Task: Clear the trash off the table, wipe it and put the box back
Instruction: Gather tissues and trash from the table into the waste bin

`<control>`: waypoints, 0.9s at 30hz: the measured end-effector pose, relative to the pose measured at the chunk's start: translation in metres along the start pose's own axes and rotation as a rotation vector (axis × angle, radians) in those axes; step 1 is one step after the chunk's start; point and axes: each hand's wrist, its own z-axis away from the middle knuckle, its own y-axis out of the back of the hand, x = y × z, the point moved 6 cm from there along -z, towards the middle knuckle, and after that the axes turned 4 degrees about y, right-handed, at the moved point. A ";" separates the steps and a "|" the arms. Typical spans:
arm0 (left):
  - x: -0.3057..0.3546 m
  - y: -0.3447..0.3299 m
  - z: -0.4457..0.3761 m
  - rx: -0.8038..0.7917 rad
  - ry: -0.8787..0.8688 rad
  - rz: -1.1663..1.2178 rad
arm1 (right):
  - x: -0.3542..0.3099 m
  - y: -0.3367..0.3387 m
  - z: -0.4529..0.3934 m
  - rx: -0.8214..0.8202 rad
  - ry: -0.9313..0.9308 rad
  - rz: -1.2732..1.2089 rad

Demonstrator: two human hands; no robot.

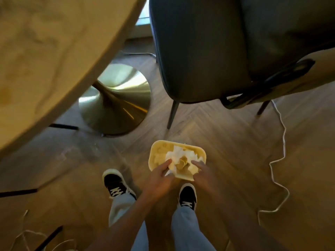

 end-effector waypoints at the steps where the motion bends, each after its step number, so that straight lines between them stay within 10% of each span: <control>1: -0.004 -0.006 -0.011 -0.004 0.011 -0.022 | 0.003 -0.001 -0.006 0.008 -0.005 -0.001; 13: -0.017 -0.022 -0.052 -0.052 0.083 -0.172 | -0.009 0.007 0.002 0.079 -0.004 -0.048; 27: 0.061 0.082 0.101 0.083 -0.152 0.052 | -0.173 0.028 0.128 0.037 0.245 0.014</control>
